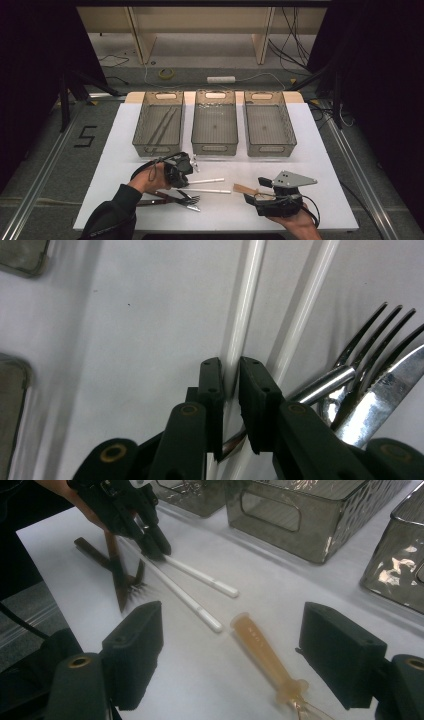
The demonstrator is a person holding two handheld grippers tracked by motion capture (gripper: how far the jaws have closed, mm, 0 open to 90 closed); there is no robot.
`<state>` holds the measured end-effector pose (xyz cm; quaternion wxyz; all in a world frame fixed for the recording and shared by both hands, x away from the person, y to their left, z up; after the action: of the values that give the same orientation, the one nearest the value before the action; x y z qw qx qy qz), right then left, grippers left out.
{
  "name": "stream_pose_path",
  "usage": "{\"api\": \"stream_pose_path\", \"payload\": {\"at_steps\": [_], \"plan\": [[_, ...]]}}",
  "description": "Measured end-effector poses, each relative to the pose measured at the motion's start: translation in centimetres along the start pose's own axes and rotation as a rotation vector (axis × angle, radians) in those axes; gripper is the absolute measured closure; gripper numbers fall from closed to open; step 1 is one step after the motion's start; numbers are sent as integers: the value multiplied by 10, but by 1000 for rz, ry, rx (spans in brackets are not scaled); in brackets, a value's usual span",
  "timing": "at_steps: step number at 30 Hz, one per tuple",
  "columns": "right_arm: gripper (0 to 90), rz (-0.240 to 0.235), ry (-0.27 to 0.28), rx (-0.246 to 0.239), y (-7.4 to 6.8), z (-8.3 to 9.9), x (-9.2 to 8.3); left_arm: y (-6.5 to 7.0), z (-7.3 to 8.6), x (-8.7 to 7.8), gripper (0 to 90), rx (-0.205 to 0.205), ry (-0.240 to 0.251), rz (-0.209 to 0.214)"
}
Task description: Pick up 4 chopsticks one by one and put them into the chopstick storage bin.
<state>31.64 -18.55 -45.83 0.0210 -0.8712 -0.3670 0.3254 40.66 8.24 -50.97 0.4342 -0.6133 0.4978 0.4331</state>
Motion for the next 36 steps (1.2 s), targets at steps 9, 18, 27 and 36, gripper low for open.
{"api": "stream_pose_path", "payload": {"at_steps": [9,18,27,36], "plan": [[266,1,-1,-2,0,0,0,1,0,0,834,47,6,4],[266,1,0,-5,0,0,0,0,0,-1,841,65,24,-15],[267,5,0,-7,0,0,-1,-6,-2,-12,843,25,59,-69],[267,5,1,-7,0,0,0,-10,-2,-23,844,-65,103,-77]]}}
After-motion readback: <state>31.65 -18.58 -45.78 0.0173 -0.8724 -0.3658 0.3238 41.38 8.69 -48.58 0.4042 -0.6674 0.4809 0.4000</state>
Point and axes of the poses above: each handheld gripper's, and its own axes: x roughly forward along the jaws, z roughly out of its underside, y roughly to its right, the point moved 5 cm from there along x, roughly forward along the jaws, and after that the axes turned 10 degrees about x, right-handed, at the moved point
